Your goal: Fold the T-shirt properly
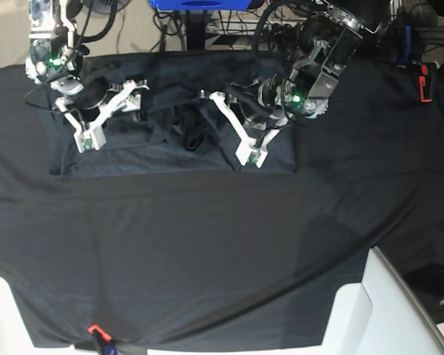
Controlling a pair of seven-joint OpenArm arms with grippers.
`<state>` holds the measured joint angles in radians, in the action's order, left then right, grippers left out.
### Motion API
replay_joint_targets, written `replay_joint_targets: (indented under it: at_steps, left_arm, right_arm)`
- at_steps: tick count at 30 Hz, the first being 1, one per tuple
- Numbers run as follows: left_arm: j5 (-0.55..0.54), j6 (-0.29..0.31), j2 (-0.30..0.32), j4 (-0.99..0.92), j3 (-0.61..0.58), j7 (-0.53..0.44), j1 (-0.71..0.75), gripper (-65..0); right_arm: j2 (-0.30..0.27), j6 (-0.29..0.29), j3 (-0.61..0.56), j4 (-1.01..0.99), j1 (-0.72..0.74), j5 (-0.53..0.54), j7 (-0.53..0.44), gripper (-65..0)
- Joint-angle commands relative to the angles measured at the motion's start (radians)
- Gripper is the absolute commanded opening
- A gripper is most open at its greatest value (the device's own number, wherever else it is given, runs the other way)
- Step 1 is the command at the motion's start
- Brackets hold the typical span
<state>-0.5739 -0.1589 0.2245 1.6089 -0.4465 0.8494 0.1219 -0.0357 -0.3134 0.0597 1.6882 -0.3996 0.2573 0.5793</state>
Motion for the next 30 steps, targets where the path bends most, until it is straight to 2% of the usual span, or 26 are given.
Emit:
replay_joint_targets:
  at_steps: [1, 9, 12, 14, 20, 22, 25, 27, 28, 30]
  left_arm:
    - [-0.013, -0.001, -0.003, 0.018, 0.002, -0.012, -0.008, -65.0]
    - [-0.018, -0.001, -0.017, 0.018, -0.156, -0.012, -0.04, -65.0]
    - [-0.018, -0.001, -0.017, 0.038, -0.165, -0.012, -0.043, -65.0]
    - [-0.018, -0.001, -0.006, 0.072, -0.163, -0.012, -0.043, -65.0]
    - [-0.018, -0.003, 0.082, 0.239, -0.143, -0.012, -0.005, -65.0]
    - [-0.018, -0.003, 0.1, 0.294, -0.054, -0.012, 0.046, -65.0]
    - [-0.018, -0.003, 0.111, 0.318, 0.196, -0.012, 0.154, -65.0]
    - [-0.018, 0.006, 0.118, 0.305, 0.375, -0.014, 0.227, -65.0]
    - [-0.016, 0.029, 0.125, 0.305, 0.449, -0.014, 0.261, -65.0]
    - [-0.011, 0.123, 0.151, 0.304, 0.596, -0.019, 0.338, -65.0]
  right_arm:
    - [-0.003, -0.007, 0.004, 0.014, 0.003, 0.009, -0.014, -15.5]
    - [-0.003, -0.007, 0.001, 0.014, 0.008, 0.009, -0.014, -15.5]
    - [-0.003, -0.007, -0.001, 0.014, 0.009, 0.009, -0.014, -15.5]
    - [-0.005, -0.007, -0.001, 0.014, 0.011, 0.009, -0.014, -15.5]
    - [-0.019, -0.007, -0.041, 0.04, 0.014, 0.0, -0.014, -15.5]
    - [-0.054, 0.0, -0.1, 0.074, 0.02, 0.0, -0.012, -15.5]
    - [-0.102, 0.004, -0.214, 0.118, 0.043, 0.0, -0.005, -15.5]
    - [-0.114, 0.004, -0.275, 0.123, 0.083, 0.0, 0.046, -15.6]
    - [-0.114, 0.004, -0.297, 0.117, 0.106, -0.002, 0.08, -15.6]
    - [-0.111, 0.004, -0.344, 0.106, 0.155, -0.033, 0.137, -15.6]
